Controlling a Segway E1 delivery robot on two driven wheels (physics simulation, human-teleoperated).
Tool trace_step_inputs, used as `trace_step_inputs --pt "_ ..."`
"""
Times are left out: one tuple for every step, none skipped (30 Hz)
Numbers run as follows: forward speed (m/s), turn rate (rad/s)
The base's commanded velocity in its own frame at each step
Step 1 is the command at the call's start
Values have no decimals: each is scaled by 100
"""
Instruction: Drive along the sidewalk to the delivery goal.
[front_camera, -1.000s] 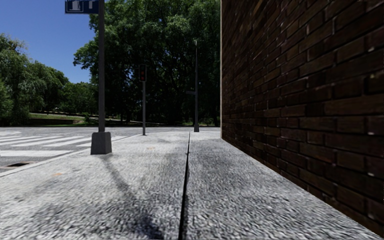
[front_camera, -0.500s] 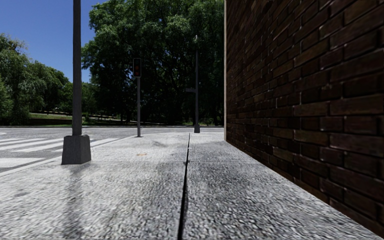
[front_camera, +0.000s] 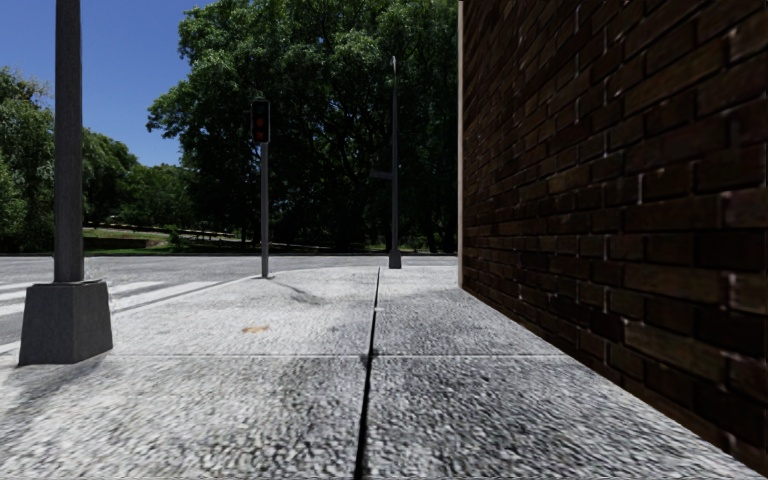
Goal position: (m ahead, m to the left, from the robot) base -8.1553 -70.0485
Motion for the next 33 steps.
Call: trace_step_inputs --pt "195 0" --pt "195 0" --pt "195 0" --pt "195 0" --pt "195 0" --pt "195 0" --pt "195 0" --pt "195 0" --pt "195 0" --pt "195 0" --pt "195 0" --pt "195 0" --pt "195 0" --pt "195 0" --pt "195 0" --pt "195 0" --pt "195 0" --pt "195 0" --pt "195 0" --pt "195 0" --pt "195 0" --pt "195 0" --pt "195 0" --pt "195 0" --pt "195 0" --pt "195 0" --pt "195 0" --pt "195 0" --pt "195 0" --pt "195 0" --pt "195 0" --pt "195 0" --pt "195 0"
